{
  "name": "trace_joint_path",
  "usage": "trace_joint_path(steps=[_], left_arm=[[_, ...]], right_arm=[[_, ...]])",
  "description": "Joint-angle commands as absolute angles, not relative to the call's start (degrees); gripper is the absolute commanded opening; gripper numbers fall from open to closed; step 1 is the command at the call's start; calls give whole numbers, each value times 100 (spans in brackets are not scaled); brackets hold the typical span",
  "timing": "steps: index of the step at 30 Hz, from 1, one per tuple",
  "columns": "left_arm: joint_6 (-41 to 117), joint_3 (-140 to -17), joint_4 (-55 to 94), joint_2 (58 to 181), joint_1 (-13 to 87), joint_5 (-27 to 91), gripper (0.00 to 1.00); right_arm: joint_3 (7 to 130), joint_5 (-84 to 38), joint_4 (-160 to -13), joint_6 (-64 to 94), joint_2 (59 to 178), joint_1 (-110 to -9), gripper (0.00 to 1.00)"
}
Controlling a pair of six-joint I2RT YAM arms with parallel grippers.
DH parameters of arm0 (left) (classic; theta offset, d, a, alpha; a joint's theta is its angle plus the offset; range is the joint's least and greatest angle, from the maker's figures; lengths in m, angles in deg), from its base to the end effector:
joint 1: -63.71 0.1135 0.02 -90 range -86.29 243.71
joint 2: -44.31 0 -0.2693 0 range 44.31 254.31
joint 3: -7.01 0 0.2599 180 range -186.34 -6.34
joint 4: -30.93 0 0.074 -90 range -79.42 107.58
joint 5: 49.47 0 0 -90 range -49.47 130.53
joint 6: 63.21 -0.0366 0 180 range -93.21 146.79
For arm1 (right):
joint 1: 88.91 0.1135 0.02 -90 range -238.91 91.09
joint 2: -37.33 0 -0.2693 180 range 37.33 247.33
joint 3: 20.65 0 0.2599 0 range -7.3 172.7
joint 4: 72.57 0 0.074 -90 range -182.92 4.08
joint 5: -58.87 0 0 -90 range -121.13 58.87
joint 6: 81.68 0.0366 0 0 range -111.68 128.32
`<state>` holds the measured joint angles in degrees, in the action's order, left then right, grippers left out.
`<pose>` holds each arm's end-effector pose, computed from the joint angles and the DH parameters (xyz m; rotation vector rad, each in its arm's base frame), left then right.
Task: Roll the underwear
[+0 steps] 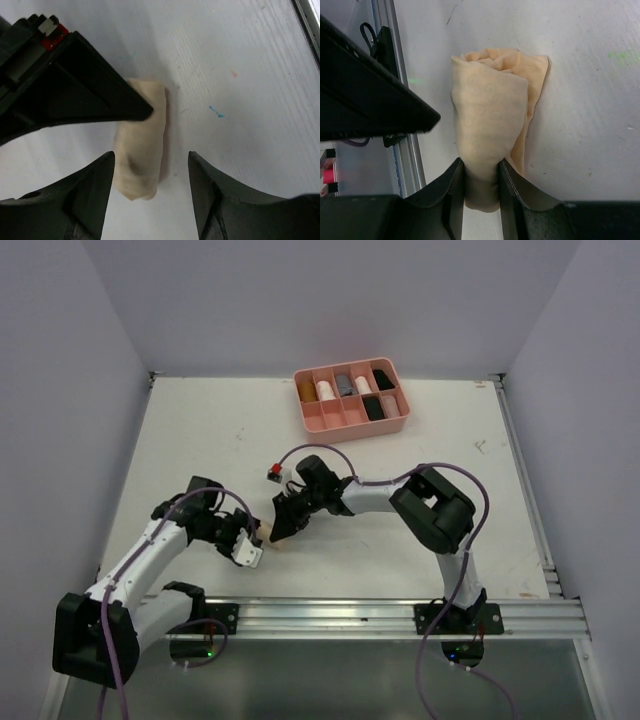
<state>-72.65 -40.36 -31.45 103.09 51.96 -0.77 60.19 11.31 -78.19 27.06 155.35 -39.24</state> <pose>0.1552 -0.0569 0.1949 2.0656 1.2575 -0.4181 0.2580 0.3420 0.1255 -1.0724 2.2900 1.4128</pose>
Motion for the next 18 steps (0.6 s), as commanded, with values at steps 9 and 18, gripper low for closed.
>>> trace_joint_path(steps=[9,18], left_arm=[[-6136,-3763,-1107,10733,4297,722,63],[-6251,-3964,-1633,11470,4306,906,47]], right_arm=[[5686,790,-8803,2634,16065,-3890,0],[5660,728,-8873,2502,15994,-3916,0]])
